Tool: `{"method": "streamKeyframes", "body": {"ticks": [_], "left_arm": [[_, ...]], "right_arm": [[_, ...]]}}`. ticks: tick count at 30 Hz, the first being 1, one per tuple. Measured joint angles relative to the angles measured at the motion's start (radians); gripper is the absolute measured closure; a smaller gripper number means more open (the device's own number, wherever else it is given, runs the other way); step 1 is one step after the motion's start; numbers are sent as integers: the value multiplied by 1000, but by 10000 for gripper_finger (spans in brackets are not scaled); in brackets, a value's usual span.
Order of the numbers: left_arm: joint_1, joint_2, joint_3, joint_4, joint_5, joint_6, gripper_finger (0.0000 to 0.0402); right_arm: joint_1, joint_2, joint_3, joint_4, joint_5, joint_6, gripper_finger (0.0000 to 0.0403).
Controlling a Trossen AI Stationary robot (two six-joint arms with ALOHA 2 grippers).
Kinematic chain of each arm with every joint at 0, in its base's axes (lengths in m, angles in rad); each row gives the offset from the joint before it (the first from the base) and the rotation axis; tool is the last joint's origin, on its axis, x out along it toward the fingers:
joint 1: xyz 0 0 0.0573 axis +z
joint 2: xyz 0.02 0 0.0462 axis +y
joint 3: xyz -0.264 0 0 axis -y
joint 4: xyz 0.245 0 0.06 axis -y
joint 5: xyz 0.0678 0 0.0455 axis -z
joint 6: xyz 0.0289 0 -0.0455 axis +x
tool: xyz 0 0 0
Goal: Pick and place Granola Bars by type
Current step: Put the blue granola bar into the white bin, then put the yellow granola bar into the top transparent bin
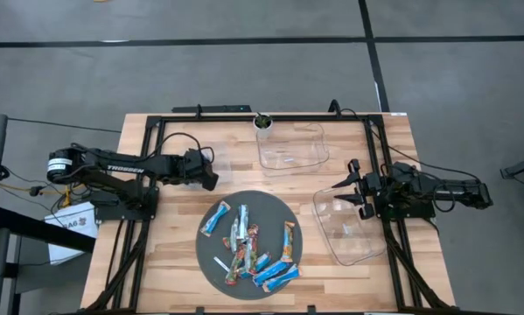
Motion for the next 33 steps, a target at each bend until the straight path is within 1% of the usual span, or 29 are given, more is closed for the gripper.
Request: {"method": "streamKeyframes", "body": {"ticks": [3,11,15,19,24,27,33], "left_arm": [[0,0,0,6,2,4,346],[0,0,0,17,-18,9,250],[0,-2,0,49,-19,46,225],[-18,-20,1,110,-35,98,219],[-83,-56,28,165,-78,201,223],[-143,-78,64,168,-81,309,228],[-313,-87,139,169,-68,486,234]], "right_arm": [[0,0,0,0,0,0,270],[0,0,0,0,0,0,270],[0,0,0,0,0,0,269],[0,0,0,0,0,0,269],[0,0,0,0,0,0,270],[0,0,0,0,0,0,268],[0,0,0,0,0,0,270]]}}
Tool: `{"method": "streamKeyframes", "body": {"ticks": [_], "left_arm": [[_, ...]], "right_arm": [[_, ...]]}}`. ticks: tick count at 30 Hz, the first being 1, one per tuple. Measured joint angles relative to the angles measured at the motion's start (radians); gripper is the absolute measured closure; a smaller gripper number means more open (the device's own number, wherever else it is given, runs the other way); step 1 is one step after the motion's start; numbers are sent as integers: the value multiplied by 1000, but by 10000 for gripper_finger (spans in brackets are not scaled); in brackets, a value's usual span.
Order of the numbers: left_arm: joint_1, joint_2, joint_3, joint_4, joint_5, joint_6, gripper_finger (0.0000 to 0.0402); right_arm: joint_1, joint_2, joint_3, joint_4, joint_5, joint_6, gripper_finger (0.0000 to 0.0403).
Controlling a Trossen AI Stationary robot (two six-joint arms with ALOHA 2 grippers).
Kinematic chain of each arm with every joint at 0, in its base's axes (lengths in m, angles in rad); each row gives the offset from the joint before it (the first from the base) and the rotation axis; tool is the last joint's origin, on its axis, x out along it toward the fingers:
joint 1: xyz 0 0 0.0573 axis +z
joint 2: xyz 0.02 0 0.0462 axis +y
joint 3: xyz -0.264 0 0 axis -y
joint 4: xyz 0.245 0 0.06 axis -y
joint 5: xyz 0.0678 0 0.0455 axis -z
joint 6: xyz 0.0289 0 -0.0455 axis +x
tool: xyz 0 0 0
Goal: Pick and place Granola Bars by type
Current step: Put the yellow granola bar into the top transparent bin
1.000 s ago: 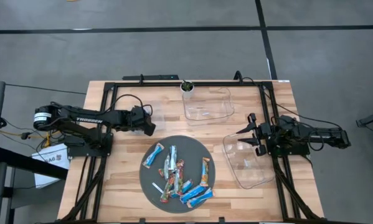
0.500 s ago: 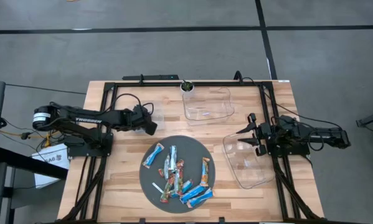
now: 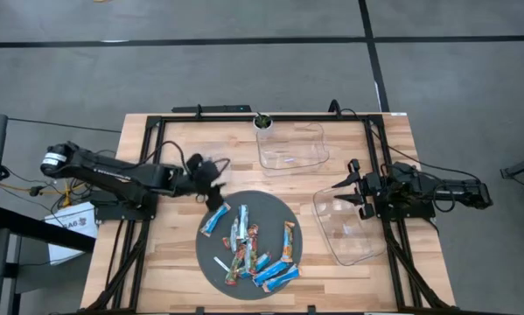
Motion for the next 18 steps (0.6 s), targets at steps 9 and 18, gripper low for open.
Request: {"method": "streamKeyframes", "body": {"ticks": [9,18], "left_arm": [[-241,12,25,-23,128,-86,235],[-312,157,26,-30,157,-350,235]], "right_arm": [[0,0,0,0,0,0,270],[0,0,0,0,0,0,270]]}}
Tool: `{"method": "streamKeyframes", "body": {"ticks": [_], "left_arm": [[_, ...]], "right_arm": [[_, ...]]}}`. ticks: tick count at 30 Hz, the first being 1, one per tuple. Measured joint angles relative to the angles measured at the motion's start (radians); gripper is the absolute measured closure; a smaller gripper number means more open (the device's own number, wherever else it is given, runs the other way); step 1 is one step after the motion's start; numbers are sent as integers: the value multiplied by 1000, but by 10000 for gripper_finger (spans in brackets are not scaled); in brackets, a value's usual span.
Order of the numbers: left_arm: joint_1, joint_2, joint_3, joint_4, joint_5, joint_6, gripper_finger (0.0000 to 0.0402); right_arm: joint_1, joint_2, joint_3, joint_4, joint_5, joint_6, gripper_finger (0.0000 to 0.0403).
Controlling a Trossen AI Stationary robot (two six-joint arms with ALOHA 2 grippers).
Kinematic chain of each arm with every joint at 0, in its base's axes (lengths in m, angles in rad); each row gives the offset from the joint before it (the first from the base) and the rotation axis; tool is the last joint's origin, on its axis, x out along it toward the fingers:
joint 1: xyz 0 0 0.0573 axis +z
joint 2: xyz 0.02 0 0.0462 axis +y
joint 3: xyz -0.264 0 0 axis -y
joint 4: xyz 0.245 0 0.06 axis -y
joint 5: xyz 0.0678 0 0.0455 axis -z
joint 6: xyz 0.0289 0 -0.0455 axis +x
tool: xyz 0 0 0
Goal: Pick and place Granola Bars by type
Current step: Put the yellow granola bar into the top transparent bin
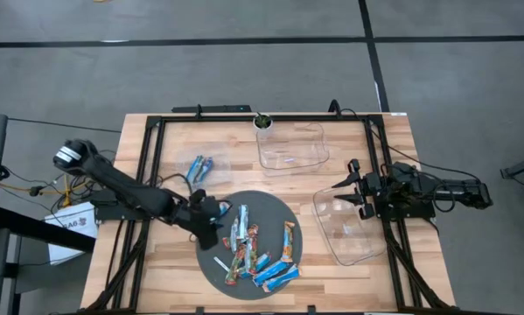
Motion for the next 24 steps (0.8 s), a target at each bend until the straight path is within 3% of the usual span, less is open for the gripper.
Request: {"method": "streamKeyframes", "body": {"ticks": [11,24], "left_arm": [[68,137,0,-60,4,-208,235],[111,205,0,-103,86,-247,235]], "right_arm": [[0,0,0,0,0,0,270],[0,0,0,0,0,0,269]]}}
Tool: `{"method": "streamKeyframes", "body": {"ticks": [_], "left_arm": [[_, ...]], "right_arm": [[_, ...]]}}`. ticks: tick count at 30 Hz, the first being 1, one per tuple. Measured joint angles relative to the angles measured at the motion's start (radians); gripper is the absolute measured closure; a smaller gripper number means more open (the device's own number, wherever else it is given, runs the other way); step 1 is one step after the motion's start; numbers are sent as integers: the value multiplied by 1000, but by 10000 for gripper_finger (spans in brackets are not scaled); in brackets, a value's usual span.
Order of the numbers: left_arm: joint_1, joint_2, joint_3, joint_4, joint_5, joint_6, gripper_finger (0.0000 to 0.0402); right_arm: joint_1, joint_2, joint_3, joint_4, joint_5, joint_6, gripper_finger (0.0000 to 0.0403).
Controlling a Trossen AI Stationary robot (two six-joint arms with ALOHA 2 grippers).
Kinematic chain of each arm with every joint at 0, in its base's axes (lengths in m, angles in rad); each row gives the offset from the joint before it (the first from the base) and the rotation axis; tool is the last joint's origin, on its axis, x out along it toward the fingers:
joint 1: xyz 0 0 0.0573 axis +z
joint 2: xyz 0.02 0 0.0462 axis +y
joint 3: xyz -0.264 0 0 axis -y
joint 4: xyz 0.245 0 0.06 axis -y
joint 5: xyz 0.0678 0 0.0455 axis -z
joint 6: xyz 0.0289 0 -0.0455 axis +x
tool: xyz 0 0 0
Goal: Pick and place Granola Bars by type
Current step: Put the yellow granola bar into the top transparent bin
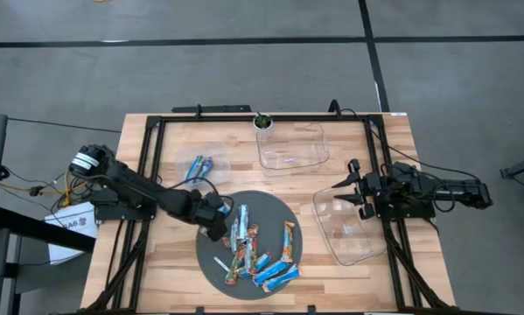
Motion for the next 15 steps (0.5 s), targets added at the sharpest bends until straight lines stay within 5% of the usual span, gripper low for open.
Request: {"method": "streamKeyframes", "body": {"ticks": [9,15], "left_arm": [[9,38,0,4,15,9,240],[9,38,0,8,14,11,289]], "right_arm": [[0,0,0,0,0,0,270],[0,0,0,0,0,0,269]]}}
